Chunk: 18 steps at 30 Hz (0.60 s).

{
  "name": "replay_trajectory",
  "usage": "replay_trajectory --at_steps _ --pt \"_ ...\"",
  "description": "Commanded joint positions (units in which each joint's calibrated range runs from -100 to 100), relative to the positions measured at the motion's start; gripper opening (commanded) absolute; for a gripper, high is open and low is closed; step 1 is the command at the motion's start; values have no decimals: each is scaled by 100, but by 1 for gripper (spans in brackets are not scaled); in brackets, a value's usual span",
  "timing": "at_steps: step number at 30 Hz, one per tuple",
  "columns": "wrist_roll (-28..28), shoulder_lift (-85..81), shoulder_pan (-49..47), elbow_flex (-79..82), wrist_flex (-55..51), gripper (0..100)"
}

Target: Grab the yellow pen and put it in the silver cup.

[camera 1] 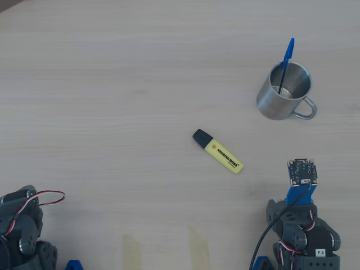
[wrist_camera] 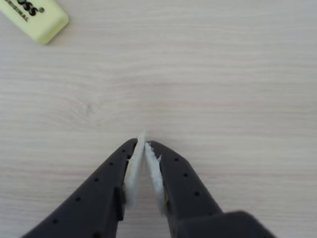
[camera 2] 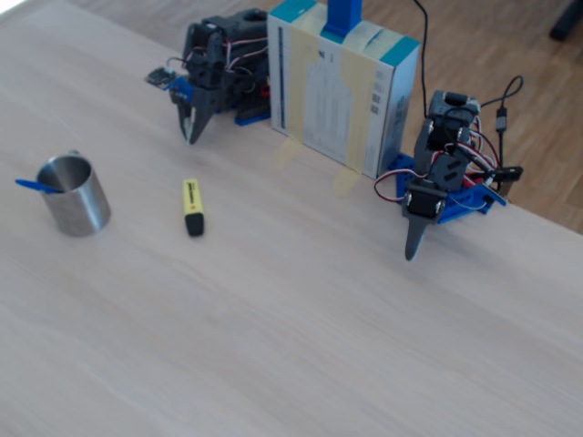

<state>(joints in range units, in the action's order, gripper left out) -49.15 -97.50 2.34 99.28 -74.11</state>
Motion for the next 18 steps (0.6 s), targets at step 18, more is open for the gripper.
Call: replay_trajectory --at_steps 18 --pt "21 16 -42 54 -118 2"
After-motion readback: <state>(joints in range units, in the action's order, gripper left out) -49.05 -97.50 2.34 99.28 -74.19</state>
